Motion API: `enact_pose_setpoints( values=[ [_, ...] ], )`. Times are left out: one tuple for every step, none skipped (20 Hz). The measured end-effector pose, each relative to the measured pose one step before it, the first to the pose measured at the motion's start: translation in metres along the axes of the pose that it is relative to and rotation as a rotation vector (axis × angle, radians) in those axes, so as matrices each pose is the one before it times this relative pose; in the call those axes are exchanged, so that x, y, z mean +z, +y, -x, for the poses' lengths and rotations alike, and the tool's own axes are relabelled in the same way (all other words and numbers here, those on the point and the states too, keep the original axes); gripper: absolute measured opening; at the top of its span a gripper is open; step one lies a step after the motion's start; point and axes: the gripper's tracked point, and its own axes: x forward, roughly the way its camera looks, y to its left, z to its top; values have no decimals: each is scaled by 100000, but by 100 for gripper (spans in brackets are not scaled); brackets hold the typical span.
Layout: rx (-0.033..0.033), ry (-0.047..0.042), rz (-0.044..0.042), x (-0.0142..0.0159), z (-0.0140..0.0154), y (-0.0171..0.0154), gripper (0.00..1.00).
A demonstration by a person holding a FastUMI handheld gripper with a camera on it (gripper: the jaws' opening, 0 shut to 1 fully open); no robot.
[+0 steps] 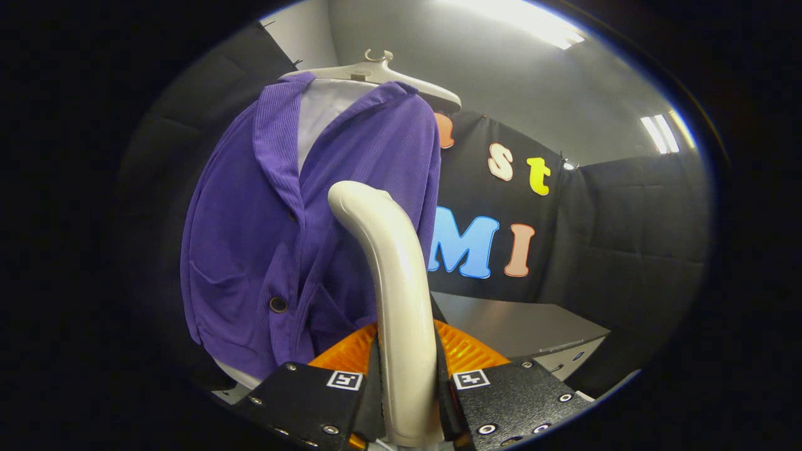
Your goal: Iron the clothes twice with a garment steamer, once on the left side and once on the right side.
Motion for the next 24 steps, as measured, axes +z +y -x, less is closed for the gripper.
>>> enact_pose_setpoints(
  values=[
    [44, 789, 749, -755, 34, 33, 38],
    [103, 1116, 1017, -820, -3, 7, 38],
    [363, 1154, 321, -779, 137, 98, 38],
    [416, 1620, 123, -1054, 27, 79, 38],
    [233, 1468, 168, -744, 52, 22, 38],
    [87, 948, 46, -764, 66, 21, 38],
    [139, 1220, 480, -780, 75, 138, 38],
    [213, 679, 392, -752, 49, 121, 38],
    [334, 712, 413, -613, -27, 113, 38],
    [399, 936, 425, -737, -26, 77, 38],
    [189, 593, 508, -630, -102, 97, 38],
    [3, 788, 670, -632, 1, 117, 38],
    [-191, 394, 436, -640, 95, 137, 38],
    [-231, 64, 424, -706, 305, 43, 38],
    [170, 463, 498, -650, 131, 138, 38],
    [482, 436, 496, -586, -177, 47, 38],
    [669, 1134, 479, -646, -66, 100, 38],
    [494, 865, 219, -615, -61, 51, 38],
    [817, 1599, 151, -678, -118, 199, 38],
    [198, 893, 93, -608, -129, 80, 38],
    [21, 394, 122, -393, 57, 12, 38],
    [-27, 306, 89, -374, -25, 50, 38],
    [156, 557, 83, -259, 24, 78, 38],
    [308, 527, -30, -365, -98, 67, 38]
  ],
)
